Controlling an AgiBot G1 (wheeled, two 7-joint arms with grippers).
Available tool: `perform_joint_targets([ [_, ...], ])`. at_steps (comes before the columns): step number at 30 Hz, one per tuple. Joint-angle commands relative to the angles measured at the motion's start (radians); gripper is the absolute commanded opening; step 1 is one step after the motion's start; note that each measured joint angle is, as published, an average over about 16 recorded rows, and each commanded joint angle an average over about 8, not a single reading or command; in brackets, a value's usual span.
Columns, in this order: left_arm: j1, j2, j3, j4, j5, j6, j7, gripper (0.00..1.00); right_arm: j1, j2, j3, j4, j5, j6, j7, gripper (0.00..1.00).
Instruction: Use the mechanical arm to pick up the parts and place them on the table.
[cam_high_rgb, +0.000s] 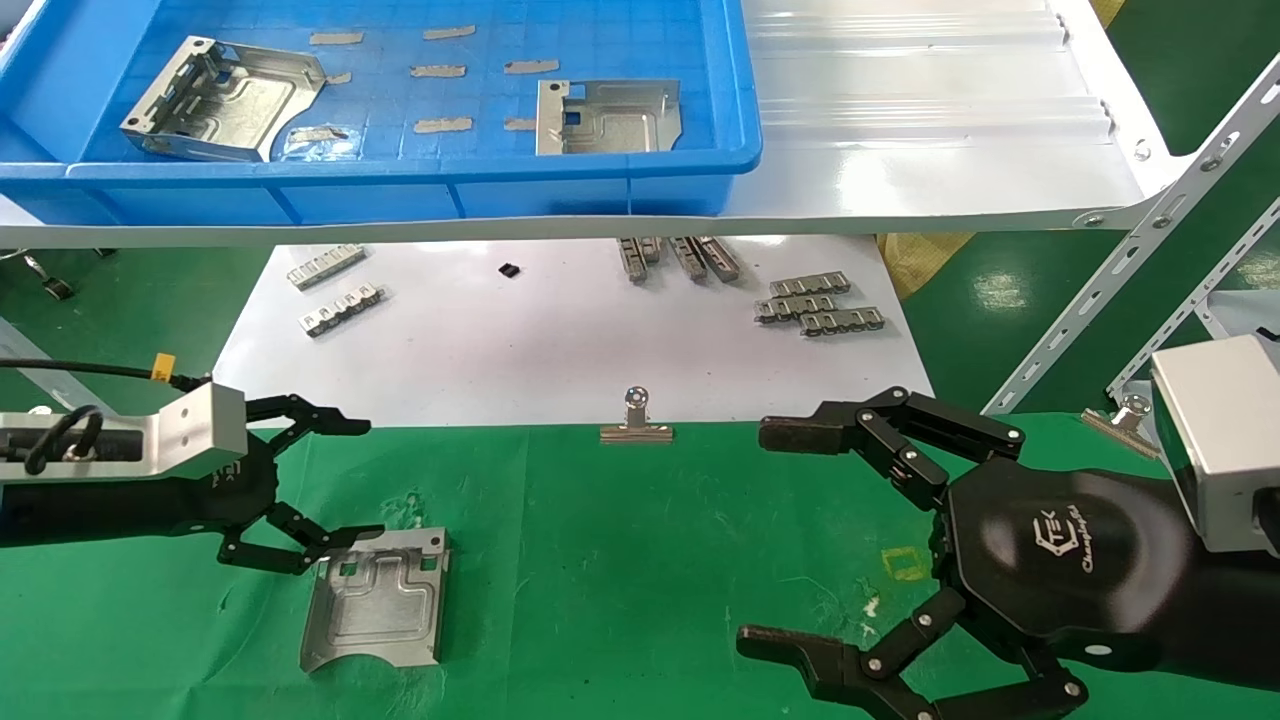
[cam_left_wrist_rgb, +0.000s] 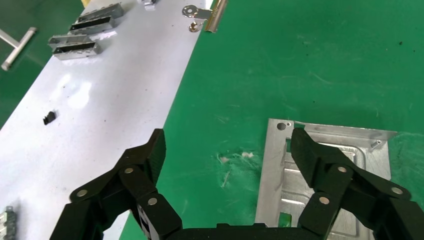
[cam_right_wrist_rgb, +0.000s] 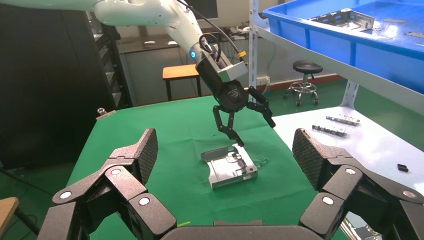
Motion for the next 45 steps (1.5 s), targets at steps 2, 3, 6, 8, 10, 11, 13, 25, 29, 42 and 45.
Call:
perform_joint_targets([
  [2,0.003,-0.002,-0.001,-0.01,0.002,-0.001,-0.001,1.0,0.0,0.0,0.0,0.0,0.0,0.0,0.0,1.0],
  [3,0.01,-0.004,-0.006,-0.023,-0.002,-0.001,-0.009,1.0,0.0,0.0,0.0,0.0,0.0,0.0,0.0,1.0],
  [6,0.036,-0.016,-0.03,-0.074,-0.02,-0.005,-0.044,1.0,0.0,0.0,0.0,0.0,0.0,0.0,0.0,1.0],
  [8,0.058,-0.025,-0.049,-0.117,-0.034,-0.007,-0.073,1.0,0.0,0.0,0.0,0.0,0.0,0.0,0.0,1.0],
  [10,0.079,-0.034,-0.068,-0.159,-0.048,-0.01,-0.101,1.0,0.0,0.0,0.0,0.0,0.0,0.0,0.0,1.0],
  [11,0.09,-0.039,-0.078,-0.18,-0.055,-0.011,-0.115,1.0,0.0,0.0,0.0,0.0,0.0,0.0,0.0,1.0],
  [13,0.112,-0.049,-0.097,-0.223,-0.069,-0.014,-0.144,1.0,0.0,0.0,0.0,0.0,0.0,0.0,0.0,1.0],
  [25,0.24,-0.104,-0.21,-0.475,-0.152,-0.029,-0.312,1.0,0.0,0.0,0.0,0.0,0.0,0.0,0.0,1.0],
  [29,0.284,-0.123,-0.249,-0.561,-0.18,-0.035,-0.369,1.0,0.0,0.0,0.0,0.0,0.0,0.0,0.0,1.0],
  [42,0.423,-0.183,-0.373,-0.836,-0.27,-0.052,-0.553,1.0,0.0,0.0,0.0,0.0,0.0,0.0,0.0,1.0],
  [45,0.456,-0.197,-0.401,-0.9,-0.291,-0.056,-0.596,1.0,0.0,0.0,0.0,0.0,0.0,0.0,0.0,1.0],
])
